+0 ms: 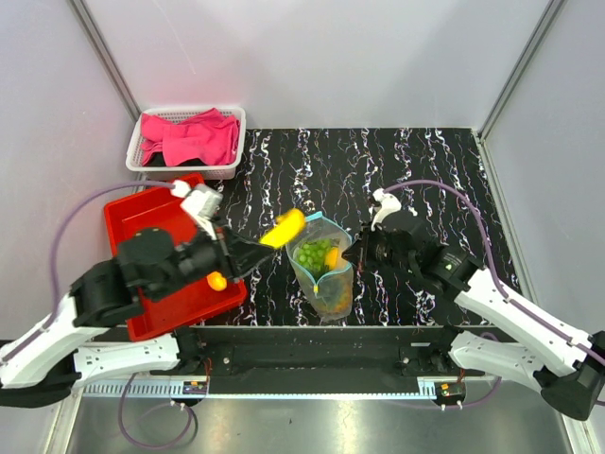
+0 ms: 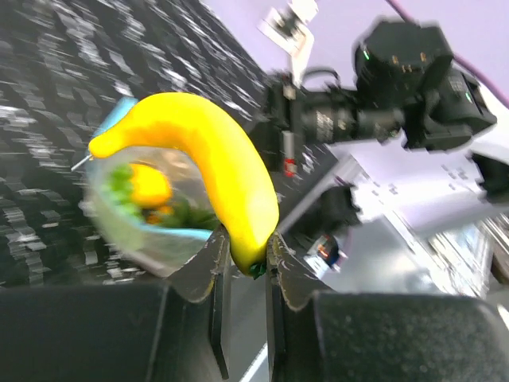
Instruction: Open the zip-top bag and remove the fake food
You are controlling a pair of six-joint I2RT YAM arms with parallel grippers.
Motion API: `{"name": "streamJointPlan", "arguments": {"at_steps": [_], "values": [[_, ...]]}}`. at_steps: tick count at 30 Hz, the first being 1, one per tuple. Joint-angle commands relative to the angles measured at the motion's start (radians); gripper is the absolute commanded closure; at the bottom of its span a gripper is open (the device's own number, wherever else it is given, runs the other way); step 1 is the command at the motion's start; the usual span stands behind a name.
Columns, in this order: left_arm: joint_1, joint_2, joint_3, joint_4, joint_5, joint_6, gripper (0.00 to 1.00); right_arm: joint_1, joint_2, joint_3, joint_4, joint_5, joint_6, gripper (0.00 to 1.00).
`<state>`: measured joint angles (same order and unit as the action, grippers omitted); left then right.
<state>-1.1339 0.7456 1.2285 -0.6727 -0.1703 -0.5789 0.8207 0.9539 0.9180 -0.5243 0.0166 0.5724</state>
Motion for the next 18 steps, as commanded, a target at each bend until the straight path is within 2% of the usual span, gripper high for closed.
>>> {"name": "streamJointPlan", "arguments": {"at_steps": [1, 4, 7, 8, 10, 12, 14, 16, 17, 18], "values": [[0.000, -0.044, 0.089, -0.180, -0.208, 0.040, 1.00, 0.001, 0.037, 0.030, -0.006, 0.043, 0.009, 1.00], [0.000, -0.080, 0.088, -0.252, -0.311, 0.040, 1.00, 0.001, 0.054, 0.042, -0.005, 0.031, 0.001, 1.00], [0.000, -0.069, 0.039, -0.353, -0.480, 0.004, 1.00, 0.001, 0.040, 0.048, -0.005, 0.028, -0.003, 1.00], [0.002, -0.055, 0.019, -0.381, -0.568, -0.036, 1.00, 0.001, 0.031, 0.050, -0.003, 0.026, -0.005, 1.00], [0.002, -0.004, -0.041, -0.465, -0.650, -0.099, 1.00, 0.001, 0.014, 0.051, -0.006, 0.022, -0.009, 1.00], [0.009, 0.035, -0.087, -0.533, -0.765, -0.223, 1.00, 0.001, 0.000, 0.048, -0.006, 0.016, -0.012, 1.00], [0.061, 0.073, -0.148, -0.544, -0.808, -0.297, 1.00, 0.001, -0.015, 0.045, -0.008, 0.013, -0.016, 1.00], [0.132, 0.084, -0.199, -0.470, -0.796, -0.291, 1.00, 0.001, -0.021, 0.042, -0.008, 0.011, -0.019, 1.00], [0.225, 0.081, -0.268, -0.420, -0.734, -0.236, 1.00, 0.001, -0.021, 0.042, -0.008, 0.013, -0.020, 1.00], [0.277, 0.075, -0.297, -0.303, -0.682, -0.199, 1.00, 0.001, -0.021, 0.042, -0.009, 0.010, -0.020, 1.00]]}}
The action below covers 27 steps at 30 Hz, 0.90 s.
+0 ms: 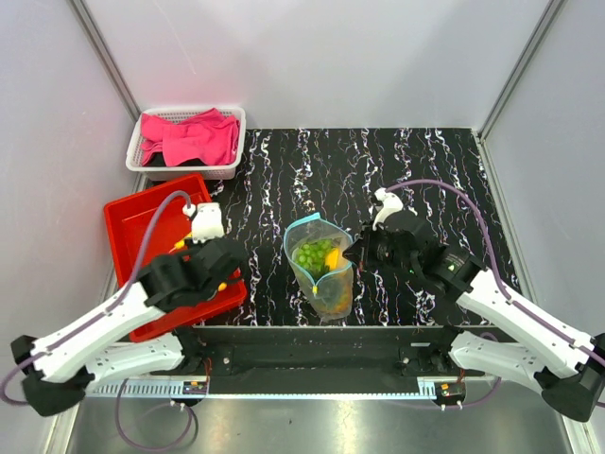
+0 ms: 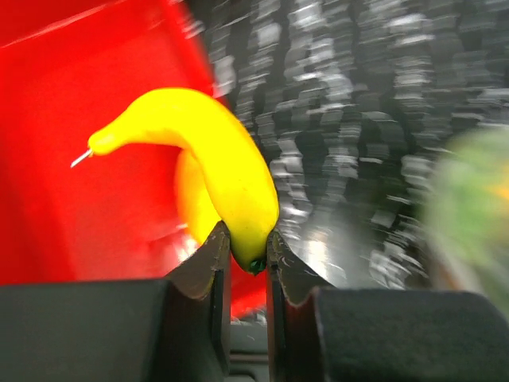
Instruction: Open the zip-top bag and remove the fake food
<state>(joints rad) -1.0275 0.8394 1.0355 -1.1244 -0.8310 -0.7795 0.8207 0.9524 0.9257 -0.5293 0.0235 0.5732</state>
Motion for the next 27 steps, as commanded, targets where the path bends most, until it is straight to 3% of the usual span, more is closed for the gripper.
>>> {"name": "streamJointPlan", "arguments": {"at_steps": [1, 2, 5, 8, 10, 18, 19, 21, 23, 27], "values": [[0.223, -0.035, -0.141, 0.205, 0.025, 0.034, 1.00, 0.001, -0.020, 0.035, -0.003, 0.000, -0.022, 1.00], [0.313, -0.042, -0.193, 0.250, 0.086, 0.063, 1.00, 0.001, -0.018, 0.038, -0.005, -0.005, -0.019, 1.00], [0.444, -0.046, -0.247, 0.330, 0.060, 0.071, 1.00, 0.001, -0.024, 0.041, -0.003, -0.019, -0.013, 1.00], [0.518, -0.007, -0.299, 0.402, 0.001, 0.084, 1.00, 0.003, -0.026, 0.039, -0.001, -0.020, -0.012, 1.00], [0.582, 0.054, -0.339, 0.501, 0.033, 0.105, 1.00, 0.001, -0.023, 0.039, 0.002, -0.022, -0.013, 1.00], [0.681, 0.347, -0.325, 0.672, 0.087, 0.082, 1.00, 0.001, -0.018, 0.042, 0.011, -0.068, -0.007, 1.00], [0.684, 0.363, -0.319, 0.673, 0.098, 0.080, 0.96, 0.001, -0.018, 0.042, 0.008, -0.069, -0.007, 1.00], [0.684, 0.386, -0.296, 0.658, 0.105, 0.077, 0.72, 0.001, -0.017, 0.042, 0.009, -0.077, -0.007, 1.00], [0.684, 0.379, -0.296, 0.646, 0.110, 0.063, 0.34, 0.001, -0.018, 0.041, 0.011, -0.083, -0.010, 1.00], [0.684, 0.301, -0.327, 0.637, 0.148, 0.051, 0.10, 0.001, -0.014, 0.030, 0.014, -0.082, -0.015, 1.00]]}}
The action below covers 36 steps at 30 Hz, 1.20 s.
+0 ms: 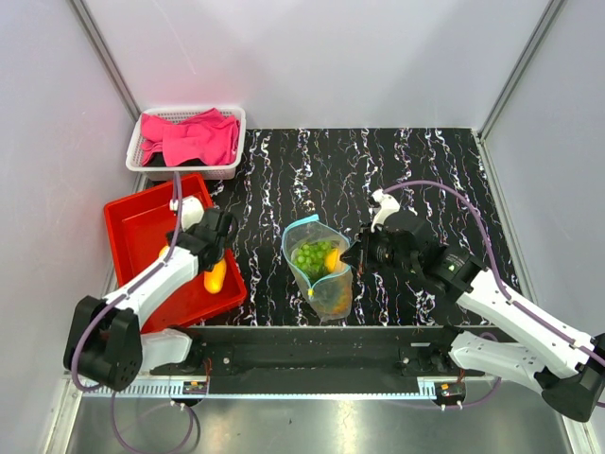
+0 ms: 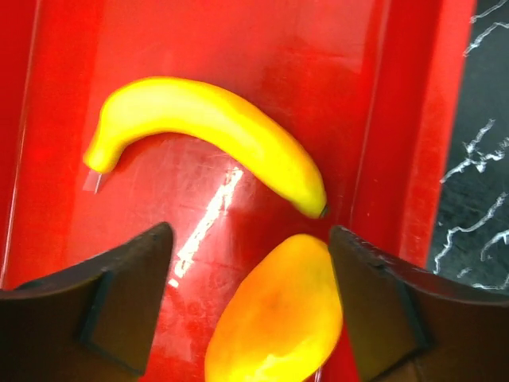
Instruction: Open the zip-top bag and remove the fake food
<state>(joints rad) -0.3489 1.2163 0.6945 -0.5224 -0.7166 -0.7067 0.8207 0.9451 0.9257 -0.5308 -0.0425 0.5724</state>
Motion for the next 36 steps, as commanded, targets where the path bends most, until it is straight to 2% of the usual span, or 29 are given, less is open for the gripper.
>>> {"name": "streamJointPlan", "arguments": {"at_steps": [1, 3, 6, 8, 9, 11, 12, 13, 16, 20, 21, 24, 26, 27, 32, 36], "values": [[0.005, -0.093, 0.011, 0.022, 0.060, -0.025, 0.09, 0.001, -0.005, 0.030, 0.015, -0.017, -0.014, 1.00], [0.005, -0.153, 0.011, -0.001, 0.101, -0.017, 0.08, 0.001, -0.005, 0.030, 0.015, -0.022, -0.014, 1.00], [0.005, -0.242, 0.033, -0.021, 0.273, 0.021, 0.11, 0.001, -0.003, 0.032, 0.017, -0.028, -0.013, 1.00], [0.004, -0.306, 0.046, -0.007, 0.473, 0.045, 0.13, 0.001, -0.003, 0.029, 0.017, -0.028, -0.013, 1.00], [0.005, -0.328, 0.059, 0.007, 0.625, 0.062, 0.16, 0.001, -0.003, 0.028, 0.017, -0.027, -0.013, 1.00], [0.005, -0.383, 0.068, 0.083, 0.783, 0.065, 0.17, 0.001, -0.003, 0.027, 0.018, -0.027, -0.008, 1.00], [0.004, -0.397, 0.074, 0.111, 0.921, 0.058, 0.19, 0.001, -0.003, 0.028, 0.020, -0.028, -0.006, 1.00], [0.002, -0.409, 0.077, 0.160, 0.977, 0.050, 0.23, 0.001, -0.003, 0.030, 0.020, -0.028, -0.003, 1.00], [-0.050, -0.451, 0.103, 0.241, 1.092, 0.006, 0.24, 0.001, 0.004, 0.036, 0.025, -0.036, -0.003, 1.00], [-0.240, -0.463, 0.169, 0.288, 1.040, -0.011, 0.27, 0.001, 0.014, 0.044, 0.035, -0.046, 0.001, 1.00], [-0.328, -0.451, 0.187, 0.286, 0.999, 0.001, 0.28, 0.001, 0.015, 0.045, 0.035, -0.051, 0.001, 1.00], [-0.478, -0.371, 0.259, 0.266, 0.936, 0.036, 0.34, 0.001, 0.014, 0.045, 0.037, -0.059, 0.003, 1.00], [-0.569, -0.292, 0.334, 0.176, 0.867, 0.058, 0.39, 0.001, 0.011, 0.042, 0.037, -0.060, 0.004, 1.00], [-0.596, -0.262, 0.359, 0.104, 0.799, 0.090, 0.41, 0.003, 0.009, 0.041, 0.037, -0.059, 0.003, 1.00], [-0.761, -0.075, 0.497, -0.033, 0.582, 0.150, 0.50, 0.001, -0.019, 0.029, 0.035, -0.068, 0.014, 1.00], [-0.835, 0.028, 0.588, -0.158, 0.413, 0.153, 0.55, 0.001, -0.025, 0.024, 0.035, -0.071, 0.011, 1.00]]}}
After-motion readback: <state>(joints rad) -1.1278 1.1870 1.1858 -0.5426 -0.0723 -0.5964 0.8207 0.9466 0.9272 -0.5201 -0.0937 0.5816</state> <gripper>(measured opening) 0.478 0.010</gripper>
